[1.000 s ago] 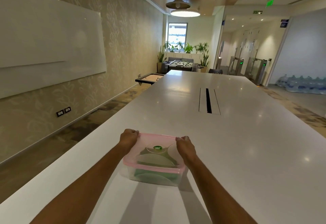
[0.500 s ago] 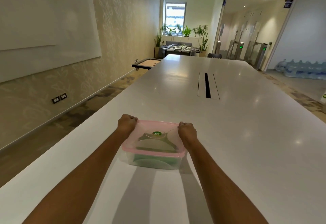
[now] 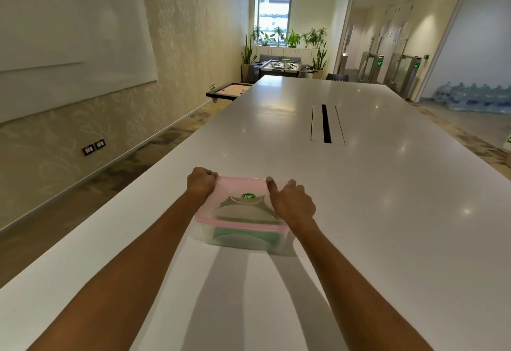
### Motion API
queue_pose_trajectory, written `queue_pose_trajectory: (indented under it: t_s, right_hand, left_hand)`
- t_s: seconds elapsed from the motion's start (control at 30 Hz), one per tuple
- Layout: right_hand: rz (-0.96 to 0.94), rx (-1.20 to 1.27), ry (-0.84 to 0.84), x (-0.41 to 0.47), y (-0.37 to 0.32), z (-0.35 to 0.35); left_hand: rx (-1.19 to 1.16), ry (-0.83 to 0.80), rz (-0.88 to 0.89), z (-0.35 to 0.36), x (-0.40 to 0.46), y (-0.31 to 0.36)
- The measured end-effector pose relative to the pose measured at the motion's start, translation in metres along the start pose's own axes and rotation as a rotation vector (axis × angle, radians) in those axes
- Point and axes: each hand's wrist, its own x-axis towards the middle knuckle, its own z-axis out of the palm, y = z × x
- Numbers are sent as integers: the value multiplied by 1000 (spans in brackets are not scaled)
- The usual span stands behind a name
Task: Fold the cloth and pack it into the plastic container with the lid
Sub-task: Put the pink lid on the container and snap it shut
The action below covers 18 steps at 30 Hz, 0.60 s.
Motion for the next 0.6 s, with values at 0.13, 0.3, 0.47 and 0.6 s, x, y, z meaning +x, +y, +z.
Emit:
queue_pose_trajectory:
  t_s: [0.13, 0.3, 0.47, 0.6]
  right_hand:
    - [-7, -171, -88, -26, 5, 5]
    - [5, -171, -19, -32, 7, 3]
    - [25, -73, 24, -31, 9, 4]
    - [47, 11, 59, -37, 10, 5]
  left_hand:
    - [0, -3, 1, 1, -1, -1]
    - [16, -5, 15, 5, -2, -1]
    - [-64, -77, -21, 3, 4, -3]
    - [-132, -155, -46, -1, -2, -1]
